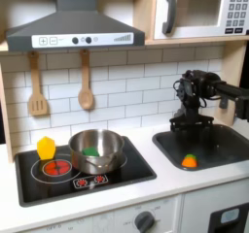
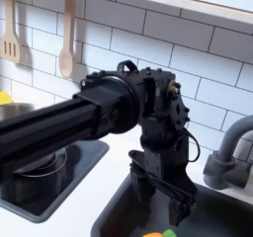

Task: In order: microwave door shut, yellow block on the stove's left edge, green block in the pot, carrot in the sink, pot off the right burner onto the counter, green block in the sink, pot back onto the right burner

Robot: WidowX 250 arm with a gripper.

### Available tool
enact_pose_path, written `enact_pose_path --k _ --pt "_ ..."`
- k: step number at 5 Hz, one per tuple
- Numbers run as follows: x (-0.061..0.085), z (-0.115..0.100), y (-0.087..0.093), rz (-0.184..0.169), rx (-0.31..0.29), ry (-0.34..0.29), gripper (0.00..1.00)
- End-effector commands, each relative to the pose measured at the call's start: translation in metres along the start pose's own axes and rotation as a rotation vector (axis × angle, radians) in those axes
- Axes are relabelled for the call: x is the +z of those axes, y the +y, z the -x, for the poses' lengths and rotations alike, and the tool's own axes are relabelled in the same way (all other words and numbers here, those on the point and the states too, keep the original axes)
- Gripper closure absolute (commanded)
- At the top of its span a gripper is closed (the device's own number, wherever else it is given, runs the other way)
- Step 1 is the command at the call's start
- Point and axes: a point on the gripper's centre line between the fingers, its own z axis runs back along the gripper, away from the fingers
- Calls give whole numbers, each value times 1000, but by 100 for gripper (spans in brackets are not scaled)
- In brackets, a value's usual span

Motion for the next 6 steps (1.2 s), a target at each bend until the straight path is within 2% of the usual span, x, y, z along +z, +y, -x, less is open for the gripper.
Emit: enact_pose_path --k 1,3,5,6 --pt "18 3 10 -40 17 -12 0" --pt "42 19 32 -96 60 -34 0" --pt "71 33 45 -162 81 -93 0" --pt "84 45 52 -197 115 -105 0"
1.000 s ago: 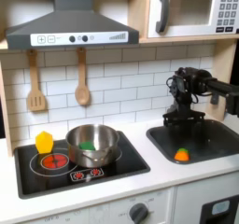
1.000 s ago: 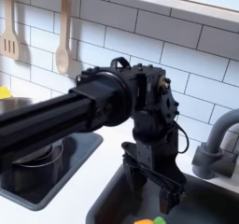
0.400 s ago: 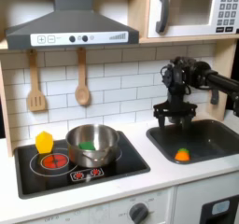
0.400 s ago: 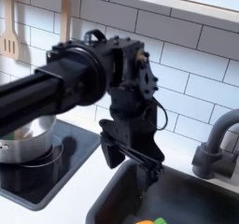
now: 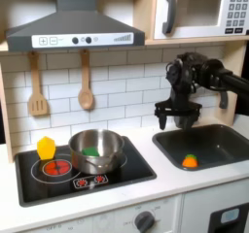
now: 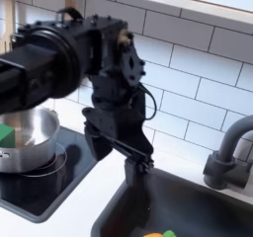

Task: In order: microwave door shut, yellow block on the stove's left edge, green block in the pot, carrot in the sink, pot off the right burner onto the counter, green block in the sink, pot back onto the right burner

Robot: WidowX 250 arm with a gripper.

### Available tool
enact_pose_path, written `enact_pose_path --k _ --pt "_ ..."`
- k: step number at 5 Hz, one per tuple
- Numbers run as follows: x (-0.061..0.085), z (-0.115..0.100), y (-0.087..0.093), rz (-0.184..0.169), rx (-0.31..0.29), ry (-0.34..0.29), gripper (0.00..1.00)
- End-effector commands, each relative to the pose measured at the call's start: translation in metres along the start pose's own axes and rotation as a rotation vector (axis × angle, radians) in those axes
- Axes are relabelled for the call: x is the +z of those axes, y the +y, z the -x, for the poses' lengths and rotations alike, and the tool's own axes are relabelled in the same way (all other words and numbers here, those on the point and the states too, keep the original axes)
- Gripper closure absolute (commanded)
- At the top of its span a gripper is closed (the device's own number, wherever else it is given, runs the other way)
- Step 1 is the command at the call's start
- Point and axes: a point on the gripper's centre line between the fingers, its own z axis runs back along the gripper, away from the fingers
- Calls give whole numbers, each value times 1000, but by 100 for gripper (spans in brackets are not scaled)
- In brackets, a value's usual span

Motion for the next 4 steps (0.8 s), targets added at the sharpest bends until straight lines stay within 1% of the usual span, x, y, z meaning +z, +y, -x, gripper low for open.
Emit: enact_pose_path --k 1,2,3,4 --pt "24 20 22 -80 102 -4 0" --pt "33 28 30 -109 169 -2 0" --pt "36 38 38 -126 261 12 0" --pt "36 46 45 -149 332 41 0"
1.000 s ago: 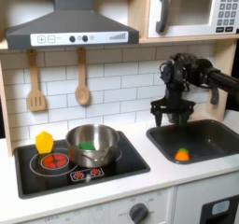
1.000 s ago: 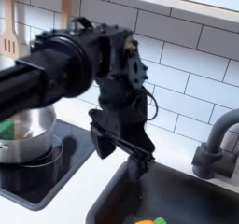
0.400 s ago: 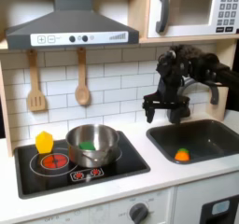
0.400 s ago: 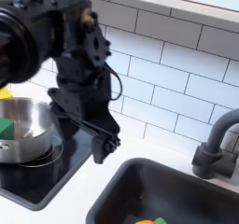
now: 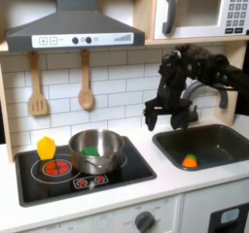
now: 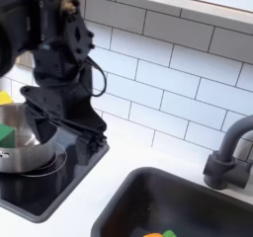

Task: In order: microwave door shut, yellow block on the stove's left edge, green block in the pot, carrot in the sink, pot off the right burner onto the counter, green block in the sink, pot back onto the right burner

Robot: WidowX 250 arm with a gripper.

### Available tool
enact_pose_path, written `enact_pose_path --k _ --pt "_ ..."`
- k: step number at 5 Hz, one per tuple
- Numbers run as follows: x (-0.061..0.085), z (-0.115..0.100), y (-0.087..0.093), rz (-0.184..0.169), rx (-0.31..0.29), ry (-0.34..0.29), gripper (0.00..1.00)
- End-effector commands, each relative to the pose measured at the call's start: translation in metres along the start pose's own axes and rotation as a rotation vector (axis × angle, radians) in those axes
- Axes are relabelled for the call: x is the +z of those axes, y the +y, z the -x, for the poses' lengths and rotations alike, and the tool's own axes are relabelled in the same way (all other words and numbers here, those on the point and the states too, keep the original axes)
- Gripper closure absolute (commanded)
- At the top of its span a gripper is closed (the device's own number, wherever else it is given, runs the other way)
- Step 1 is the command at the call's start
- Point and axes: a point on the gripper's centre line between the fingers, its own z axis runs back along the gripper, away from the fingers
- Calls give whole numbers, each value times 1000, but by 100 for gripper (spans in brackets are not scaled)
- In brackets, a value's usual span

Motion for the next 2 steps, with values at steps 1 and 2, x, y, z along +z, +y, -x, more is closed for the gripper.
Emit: enact_pose_path --k 1,2 --pt "-5 2 16 -43 103 29 0" --pt "-7 -1 27 -68 109 24 0"
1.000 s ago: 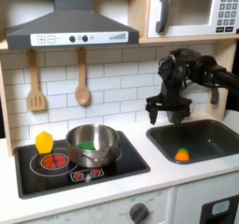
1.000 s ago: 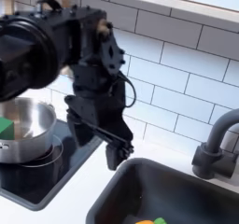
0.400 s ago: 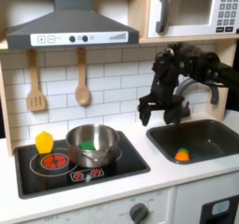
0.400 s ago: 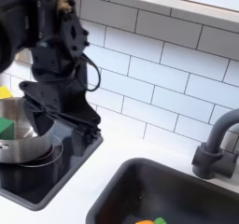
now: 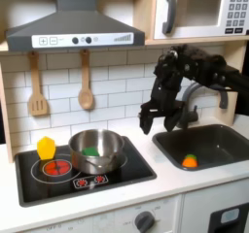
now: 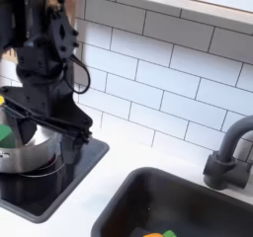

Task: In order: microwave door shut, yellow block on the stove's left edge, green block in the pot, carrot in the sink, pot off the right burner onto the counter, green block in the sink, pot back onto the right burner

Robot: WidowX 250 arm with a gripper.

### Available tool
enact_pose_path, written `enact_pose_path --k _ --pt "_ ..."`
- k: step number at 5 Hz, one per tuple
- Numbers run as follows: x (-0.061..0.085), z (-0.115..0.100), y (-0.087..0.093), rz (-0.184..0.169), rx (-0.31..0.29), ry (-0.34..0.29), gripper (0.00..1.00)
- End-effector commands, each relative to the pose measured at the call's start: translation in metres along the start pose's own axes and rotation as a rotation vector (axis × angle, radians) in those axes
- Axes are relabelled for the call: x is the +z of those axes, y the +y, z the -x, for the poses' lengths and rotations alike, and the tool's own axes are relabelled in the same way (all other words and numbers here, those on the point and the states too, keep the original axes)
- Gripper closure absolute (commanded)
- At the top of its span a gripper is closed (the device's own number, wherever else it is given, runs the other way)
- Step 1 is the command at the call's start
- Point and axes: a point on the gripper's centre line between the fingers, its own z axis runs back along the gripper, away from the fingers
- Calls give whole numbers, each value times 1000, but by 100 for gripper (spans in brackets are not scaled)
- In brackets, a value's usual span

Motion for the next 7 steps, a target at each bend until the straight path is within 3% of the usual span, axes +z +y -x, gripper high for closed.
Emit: enact_pose_path --k 1,3,5,6,7 --pt "-18 -9 24 -36 -10 27 0" --pt "-31 -23 49 -53 -34 32 0" --pt "-38 -32 60 -43 -13 36 0" --pt "-37 -37 67 -69 -1 30 0" --pt "-40 -41 67 -63 4 30 0"
